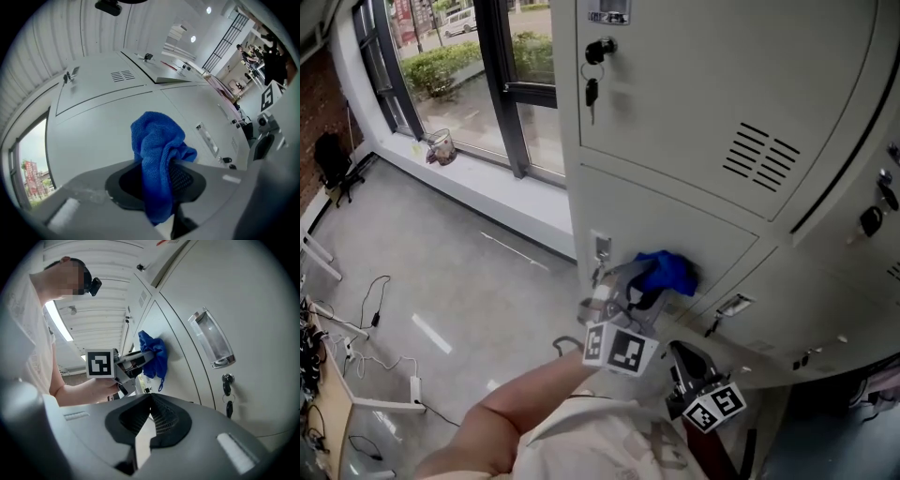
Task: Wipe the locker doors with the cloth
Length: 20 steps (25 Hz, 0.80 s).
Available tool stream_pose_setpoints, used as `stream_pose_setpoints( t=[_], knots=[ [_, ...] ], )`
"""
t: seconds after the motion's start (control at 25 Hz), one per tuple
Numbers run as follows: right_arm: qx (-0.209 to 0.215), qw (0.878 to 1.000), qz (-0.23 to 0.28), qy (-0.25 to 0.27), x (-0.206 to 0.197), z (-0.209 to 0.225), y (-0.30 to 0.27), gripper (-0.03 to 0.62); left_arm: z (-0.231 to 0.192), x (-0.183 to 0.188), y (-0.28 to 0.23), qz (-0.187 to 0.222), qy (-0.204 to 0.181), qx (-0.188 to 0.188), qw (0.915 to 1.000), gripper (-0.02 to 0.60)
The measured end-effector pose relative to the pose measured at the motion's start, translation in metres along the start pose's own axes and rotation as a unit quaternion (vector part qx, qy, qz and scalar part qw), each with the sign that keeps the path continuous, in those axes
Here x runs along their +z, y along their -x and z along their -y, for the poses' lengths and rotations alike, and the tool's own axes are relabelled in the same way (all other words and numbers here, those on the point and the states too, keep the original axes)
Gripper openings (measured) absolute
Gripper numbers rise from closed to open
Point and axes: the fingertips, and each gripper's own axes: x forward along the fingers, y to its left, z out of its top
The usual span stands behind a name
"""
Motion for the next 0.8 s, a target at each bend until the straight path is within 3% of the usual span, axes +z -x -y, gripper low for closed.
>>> stream_pose_setpoints(
  t=[0.24,0.48,0.8],
  knots=[
    [0.004,1.0,-0.004,-0.001,-0.002,-0.004,-0.003,0.008,-0.042,-0.019,0.014,-0.018,-0.013,0.042,0.9989,0.118],
    [0.009,1.0,-0.01,-0.001,-0.003,-0.008,-0.007,0.008,-0.084,-0.034,0.027,-0.028,0.013,0.087,0.9957,0.118],
    [0.01,1.0,-0.015,-0.004,-0.006,-0.01,-0.008,0.008,-0.113,-0.039,0.038,-0.005,0.047,0.112,0.9926,0.12]
  ],
)
